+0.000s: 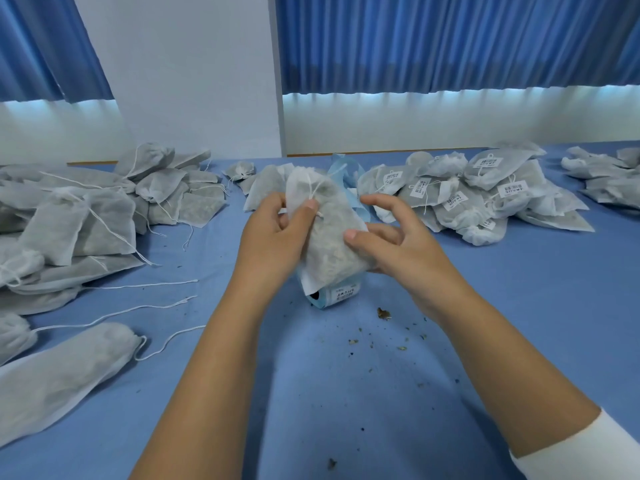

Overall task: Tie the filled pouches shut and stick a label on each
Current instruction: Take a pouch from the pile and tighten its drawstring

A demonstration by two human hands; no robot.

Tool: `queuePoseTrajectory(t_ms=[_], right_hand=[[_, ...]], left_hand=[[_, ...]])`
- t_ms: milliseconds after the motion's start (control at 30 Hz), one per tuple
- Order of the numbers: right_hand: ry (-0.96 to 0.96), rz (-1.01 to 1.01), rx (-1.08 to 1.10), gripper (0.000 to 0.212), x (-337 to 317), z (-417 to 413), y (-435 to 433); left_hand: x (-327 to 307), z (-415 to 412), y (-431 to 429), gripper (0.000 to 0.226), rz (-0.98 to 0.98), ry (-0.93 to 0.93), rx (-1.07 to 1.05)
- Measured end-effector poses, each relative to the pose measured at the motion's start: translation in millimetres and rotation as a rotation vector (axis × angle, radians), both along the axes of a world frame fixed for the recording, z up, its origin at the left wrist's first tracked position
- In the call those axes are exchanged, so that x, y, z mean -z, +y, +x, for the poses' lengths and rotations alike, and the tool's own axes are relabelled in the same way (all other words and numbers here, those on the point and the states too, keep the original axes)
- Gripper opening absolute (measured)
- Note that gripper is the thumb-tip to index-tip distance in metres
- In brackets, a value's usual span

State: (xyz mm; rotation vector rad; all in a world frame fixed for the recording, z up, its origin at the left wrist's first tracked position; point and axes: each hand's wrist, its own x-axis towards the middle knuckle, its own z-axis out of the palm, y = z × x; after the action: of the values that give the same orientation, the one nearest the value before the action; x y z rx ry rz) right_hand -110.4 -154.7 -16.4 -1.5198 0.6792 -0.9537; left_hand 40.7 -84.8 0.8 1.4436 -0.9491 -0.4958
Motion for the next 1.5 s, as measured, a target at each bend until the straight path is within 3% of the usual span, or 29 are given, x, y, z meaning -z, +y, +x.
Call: queuePoseTrajectory(t_ms=[367, 600, 767, 933, 1133, 1500], right_hand=[[-0.077, 0.034, 0.033, 0.053, 5.3, 2.2, 0.7], [-0.064, -0.084, 0.400, 0.003, -4.5, -5.6, -6.9], [-0.085, -0.010, 0.171, 0.022, -16.6, -15.8, -9.6], [0.044, -0.004, -0.067, 0.013, -15.5, -16.2, -7.5], [0.106, -0.007, 0.026, 0.023, -13.5, -14.5, -8.4], [0.204, -0.082, 0.186, 0.014, -4.8, -9.6, -9.1]], left_hand=[[3.3, -4.3, 0.0, 0.036, 0.019, 0.115, 0.212], [7.6, 7.4, -3.4, 0.033, 0.066, 0.130, 0.064], [7.7, 13.0, -2.3, 0.032, 0.132, 0.063, 0.067], [9.0, 9.5, -1.1, 0.031, 0.158, -0.001, 0.144], [7.5, 4.5, 0.3, 0.027, 0.225, -0.082, 0.245], [5.7, -1.1, 3.4, 0.031, 0.269, -0.126, 0.351]])
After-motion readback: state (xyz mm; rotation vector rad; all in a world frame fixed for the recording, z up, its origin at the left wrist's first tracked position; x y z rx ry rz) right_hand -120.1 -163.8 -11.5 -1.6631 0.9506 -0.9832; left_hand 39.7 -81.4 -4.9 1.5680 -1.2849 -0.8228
